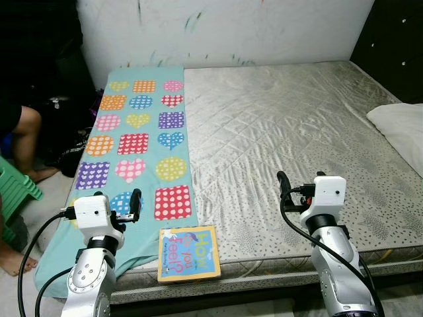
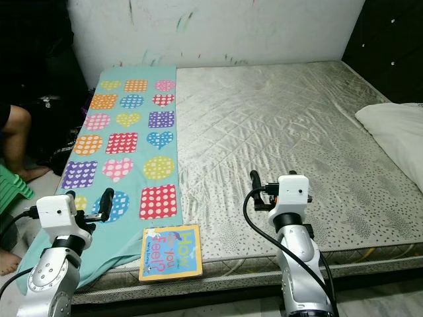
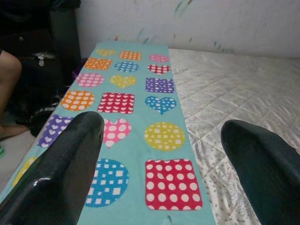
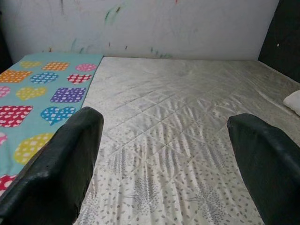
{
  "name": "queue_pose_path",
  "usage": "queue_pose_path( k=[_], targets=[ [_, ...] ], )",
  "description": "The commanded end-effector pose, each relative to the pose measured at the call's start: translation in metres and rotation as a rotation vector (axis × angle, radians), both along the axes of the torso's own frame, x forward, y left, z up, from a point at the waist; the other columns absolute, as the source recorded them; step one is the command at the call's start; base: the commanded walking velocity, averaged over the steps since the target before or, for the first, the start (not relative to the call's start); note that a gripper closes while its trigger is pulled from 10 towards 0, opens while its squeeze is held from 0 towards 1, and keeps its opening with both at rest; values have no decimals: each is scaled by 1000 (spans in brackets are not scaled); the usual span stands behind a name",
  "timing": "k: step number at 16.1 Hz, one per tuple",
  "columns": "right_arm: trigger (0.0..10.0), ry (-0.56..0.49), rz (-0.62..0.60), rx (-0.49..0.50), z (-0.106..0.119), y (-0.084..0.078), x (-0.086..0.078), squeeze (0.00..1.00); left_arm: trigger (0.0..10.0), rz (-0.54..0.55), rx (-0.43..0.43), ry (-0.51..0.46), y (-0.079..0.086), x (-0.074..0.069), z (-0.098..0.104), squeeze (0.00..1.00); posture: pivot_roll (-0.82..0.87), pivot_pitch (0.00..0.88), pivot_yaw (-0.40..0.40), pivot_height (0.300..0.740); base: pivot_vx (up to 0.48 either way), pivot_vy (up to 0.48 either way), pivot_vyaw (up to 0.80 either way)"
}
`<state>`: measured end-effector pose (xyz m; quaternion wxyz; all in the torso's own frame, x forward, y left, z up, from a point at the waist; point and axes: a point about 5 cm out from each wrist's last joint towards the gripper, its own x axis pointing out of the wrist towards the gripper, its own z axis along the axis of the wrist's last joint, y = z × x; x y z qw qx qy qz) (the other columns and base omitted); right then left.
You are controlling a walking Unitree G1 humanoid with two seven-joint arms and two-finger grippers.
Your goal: Clean up the room
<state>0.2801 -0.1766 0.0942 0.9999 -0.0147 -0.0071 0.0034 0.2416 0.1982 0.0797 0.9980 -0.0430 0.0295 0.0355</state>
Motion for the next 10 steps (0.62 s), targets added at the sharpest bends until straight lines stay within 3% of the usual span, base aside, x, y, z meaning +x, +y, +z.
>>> queue_pose_path(
  k=[1, 10],
  targets=[
    [10000, 9, 16, -1, 0, 2, 3, 0, 10000, -6, -1, -9, -1, 3, 3, 0, -178, 17, 1, 740, 0, 0, 0],
    [10000, 13, 26, -18, 0, 3, 5, 0, 10000, -9, -5, -9, -1, 6, 4, 0, -179, 12, 0, 740, 0, -32, 0]
  ],
)
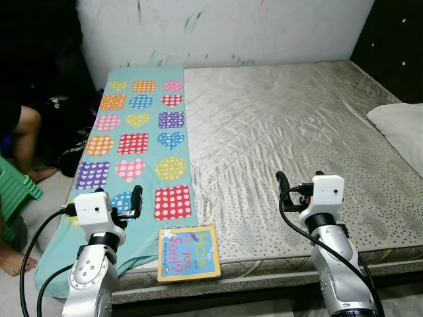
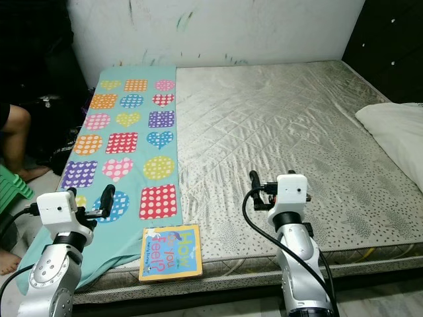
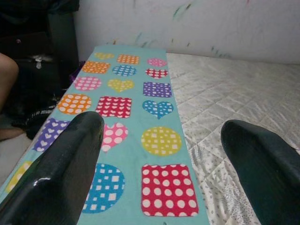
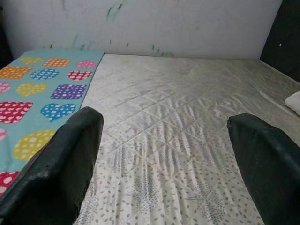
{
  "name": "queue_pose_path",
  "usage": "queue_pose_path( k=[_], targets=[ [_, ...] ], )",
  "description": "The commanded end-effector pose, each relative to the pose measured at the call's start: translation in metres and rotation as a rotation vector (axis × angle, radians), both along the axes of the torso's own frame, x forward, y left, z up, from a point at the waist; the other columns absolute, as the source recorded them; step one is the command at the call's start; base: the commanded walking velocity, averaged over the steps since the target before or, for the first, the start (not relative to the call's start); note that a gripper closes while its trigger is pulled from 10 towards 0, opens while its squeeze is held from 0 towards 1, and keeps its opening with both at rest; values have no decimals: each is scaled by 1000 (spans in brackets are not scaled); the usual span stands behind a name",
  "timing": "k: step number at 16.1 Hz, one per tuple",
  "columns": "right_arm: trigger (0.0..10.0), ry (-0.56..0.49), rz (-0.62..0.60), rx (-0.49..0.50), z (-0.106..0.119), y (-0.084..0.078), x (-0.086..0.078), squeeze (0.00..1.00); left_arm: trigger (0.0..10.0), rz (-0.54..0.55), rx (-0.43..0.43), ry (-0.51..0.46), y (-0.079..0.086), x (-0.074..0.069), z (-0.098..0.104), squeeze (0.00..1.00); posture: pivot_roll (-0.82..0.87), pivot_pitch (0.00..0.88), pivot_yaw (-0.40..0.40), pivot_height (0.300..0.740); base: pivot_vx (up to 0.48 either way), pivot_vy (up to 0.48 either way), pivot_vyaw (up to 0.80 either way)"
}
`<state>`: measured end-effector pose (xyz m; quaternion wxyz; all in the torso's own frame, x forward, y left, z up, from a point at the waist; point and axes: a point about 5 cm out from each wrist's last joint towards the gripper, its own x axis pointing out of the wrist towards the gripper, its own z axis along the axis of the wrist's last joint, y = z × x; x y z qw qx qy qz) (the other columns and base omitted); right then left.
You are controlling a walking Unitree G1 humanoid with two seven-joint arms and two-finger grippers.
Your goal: Clean up the room
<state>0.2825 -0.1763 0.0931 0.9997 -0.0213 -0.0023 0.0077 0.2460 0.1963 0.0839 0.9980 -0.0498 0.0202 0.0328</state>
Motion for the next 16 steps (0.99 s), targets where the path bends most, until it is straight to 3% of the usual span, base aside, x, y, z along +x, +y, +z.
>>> queue_pose_path(
  k=[1, 16],
  targets=[
    [10000, 3, 17, -3, 1, 3, 3, 0, 10000, -5, 8, 10, 1, 1, -1, 0, -180, 13, 0, 740, 0, -300, 0],
    [10000, 8, 25, 1, 0, 3, 4, 0, 10000, -2, -19, 6, 1, 2, -1, 0, -178, 9, -3, 740, 0, -17, 0]
  ],
)
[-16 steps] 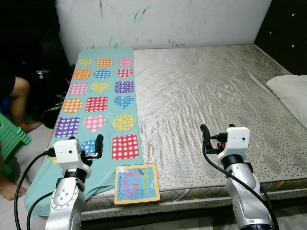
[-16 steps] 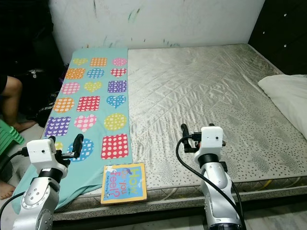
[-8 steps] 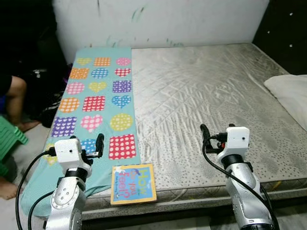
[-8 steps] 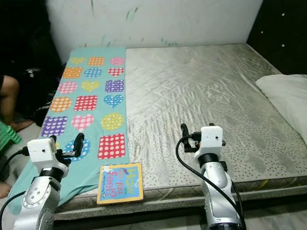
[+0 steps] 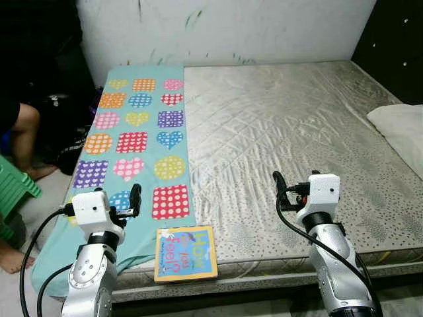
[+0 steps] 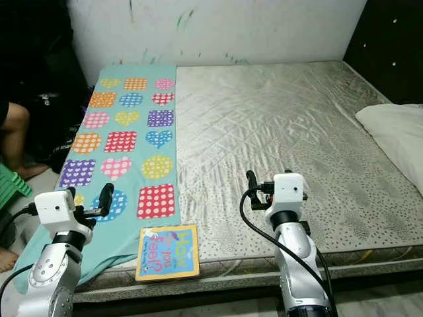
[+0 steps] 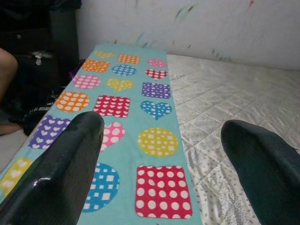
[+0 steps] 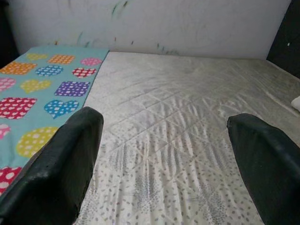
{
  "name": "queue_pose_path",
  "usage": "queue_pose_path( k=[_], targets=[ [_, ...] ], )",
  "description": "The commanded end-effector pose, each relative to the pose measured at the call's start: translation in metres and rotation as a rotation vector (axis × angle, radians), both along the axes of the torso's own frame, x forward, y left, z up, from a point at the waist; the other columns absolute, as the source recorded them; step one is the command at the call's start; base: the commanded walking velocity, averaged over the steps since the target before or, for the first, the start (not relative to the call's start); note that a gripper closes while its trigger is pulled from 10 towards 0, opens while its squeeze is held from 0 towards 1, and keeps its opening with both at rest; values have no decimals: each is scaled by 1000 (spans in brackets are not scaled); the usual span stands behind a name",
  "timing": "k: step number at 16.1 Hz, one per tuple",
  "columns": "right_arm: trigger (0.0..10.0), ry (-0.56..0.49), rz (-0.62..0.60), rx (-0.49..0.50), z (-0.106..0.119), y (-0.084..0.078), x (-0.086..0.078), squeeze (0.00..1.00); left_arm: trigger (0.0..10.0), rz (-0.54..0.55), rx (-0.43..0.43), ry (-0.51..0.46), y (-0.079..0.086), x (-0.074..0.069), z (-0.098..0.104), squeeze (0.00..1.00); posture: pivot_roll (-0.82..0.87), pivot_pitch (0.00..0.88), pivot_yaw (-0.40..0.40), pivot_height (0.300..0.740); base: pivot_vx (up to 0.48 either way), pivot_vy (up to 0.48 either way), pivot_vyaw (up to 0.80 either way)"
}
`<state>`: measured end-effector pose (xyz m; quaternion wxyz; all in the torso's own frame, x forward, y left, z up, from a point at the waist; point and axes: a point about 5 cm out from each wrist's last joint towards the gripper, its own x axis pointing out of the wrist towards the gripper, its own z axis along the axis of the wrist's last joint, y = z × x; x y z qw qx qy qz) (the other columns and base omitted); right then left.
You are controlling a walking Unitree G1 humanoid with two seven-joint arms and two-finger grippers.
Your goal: Clean up the room
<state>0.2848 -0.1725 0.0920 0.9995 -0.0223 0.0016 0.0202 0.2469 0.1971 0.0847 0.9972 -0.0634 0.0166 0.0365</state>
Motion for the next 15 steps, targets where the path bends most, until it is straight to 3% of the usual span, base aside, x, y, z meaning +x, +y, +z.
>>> queue_pose_path(
  k=[1, 5, 10, 15],
  targets=[
    [10000, 0, 2, 2, 1, 0, 2, 0, 10000, -13, 9, 15, 0, 1, -2, 0, -178, 9, -3, 740, 0, -371, 0],
    [10000, 2, 9, -1, 1, 1, 3, 0, 10000, -16, 11, 15, -1, 2, -2, 0, -176, 1, -5, 740, 0, -441, 0],
    [10000, 6, 16, -2, 0, 1, 4, 0, 10000, -12, -8, 1, -1, 3, -1, 0, -176, 0, -4, 740, 0, 0, 0],
    [10000, 10, 10, 1, 0, 0, 6, 0, 10000, -9, -37, 5, -1, 6, -1, 0, -180, 16, -6, 740, 0, 434, 0]
  ],
)
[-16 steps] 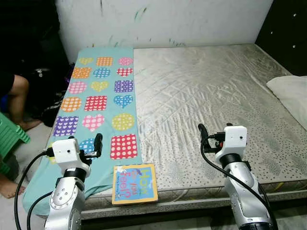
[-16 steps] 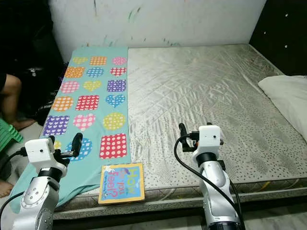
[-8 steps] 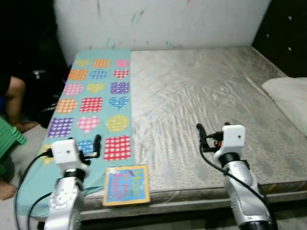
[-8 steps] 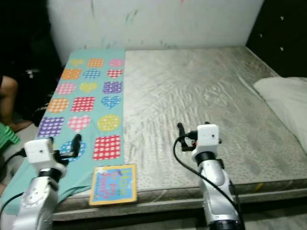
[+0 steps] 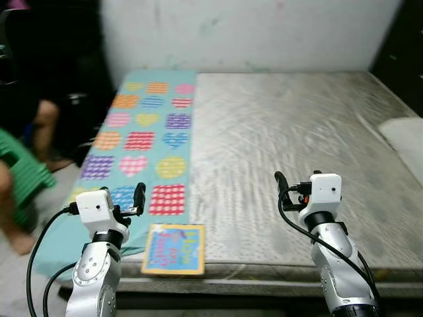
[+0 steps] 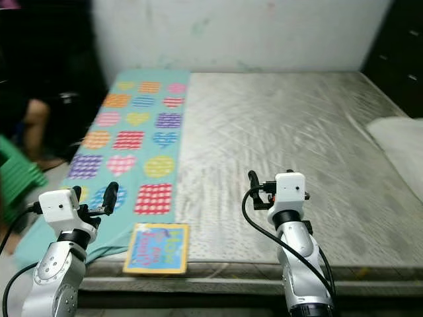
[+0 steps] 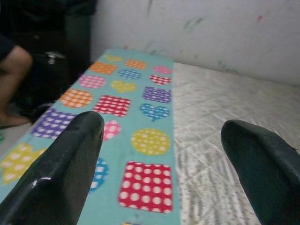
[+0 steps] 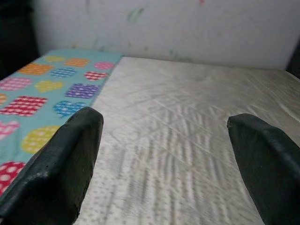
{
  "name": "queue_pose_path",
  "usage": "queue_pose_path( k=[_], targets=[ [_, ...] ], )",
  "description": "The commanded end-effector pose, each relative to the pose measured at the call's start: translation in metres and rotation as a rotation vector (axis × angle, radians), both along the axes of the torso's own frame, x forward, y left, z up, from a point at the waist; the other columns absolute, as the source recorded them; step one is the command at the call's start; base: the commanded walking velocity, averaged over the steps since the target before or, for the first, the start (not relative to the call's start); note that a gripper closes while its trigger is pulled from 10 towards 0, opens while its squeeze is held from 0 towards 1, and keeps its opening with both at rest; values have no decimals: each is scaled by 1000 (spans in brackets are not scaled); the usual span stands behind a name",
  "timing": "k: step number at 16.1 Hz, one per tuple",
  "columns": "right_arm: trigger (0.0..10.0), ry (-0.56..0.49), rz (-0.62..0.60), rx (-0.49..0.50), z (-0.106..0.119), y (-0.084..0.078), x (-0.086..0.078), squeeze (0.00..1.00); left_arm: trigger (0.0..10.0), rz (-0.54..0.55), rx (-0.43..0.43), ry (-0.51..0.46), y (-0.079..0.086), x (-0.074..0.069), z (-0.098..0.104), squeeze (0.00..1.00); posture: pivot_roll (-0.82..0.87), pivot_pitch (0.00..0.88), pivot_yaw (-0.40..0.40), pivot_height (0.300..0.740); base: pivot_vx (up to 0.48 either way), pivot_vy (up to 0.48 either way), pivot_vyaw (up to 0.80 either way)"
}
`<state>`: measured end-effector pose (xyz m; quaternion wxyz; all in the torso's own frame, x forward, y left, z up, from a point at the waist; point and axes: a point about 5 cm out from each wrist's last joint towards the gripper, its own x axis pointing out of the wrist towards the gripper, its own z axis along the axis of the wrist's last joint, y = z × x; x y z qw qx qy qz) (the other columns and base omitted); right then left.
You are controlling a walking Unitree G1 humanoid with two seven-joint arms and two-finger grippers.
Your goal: Clean up the room
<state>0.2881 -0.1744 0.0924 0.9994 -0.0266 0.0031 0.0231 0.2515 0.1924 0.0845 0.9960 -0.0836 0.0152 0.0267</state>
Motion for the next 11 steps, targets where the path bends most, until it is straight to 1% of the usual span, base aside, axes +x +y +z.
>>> queue_pose_path(
  k=[1, 8, 9, 11],
  targets=[
    [10000, 8, 3, 10, 0, 2, 2, 0, 10000, 9, 2, 11, 4, 1, -1, 0, -179, 19, -7, 740, 0, 480, 0],
    [10000, 5, 15, 4, 2, 3, 4, 0, 10000, 7, -10, 15, 4, 3, 0, 0, -186, 38, -4, 740, 0, 480, 0],
    [10000, 3, 27, 0, 3, 5, 5, 0, 10000, 12, -13, -2, 4, 3, 3, 0, -189, 45, -3, 740, 0, 480, 0],
    [10000, -5, 40, -6, 5, 7, 6, 0, 10000, -8, -17, -19, 3, 4, 6, 0, -194, 48, -4, 740, 0, 0, 0]
  ],
)
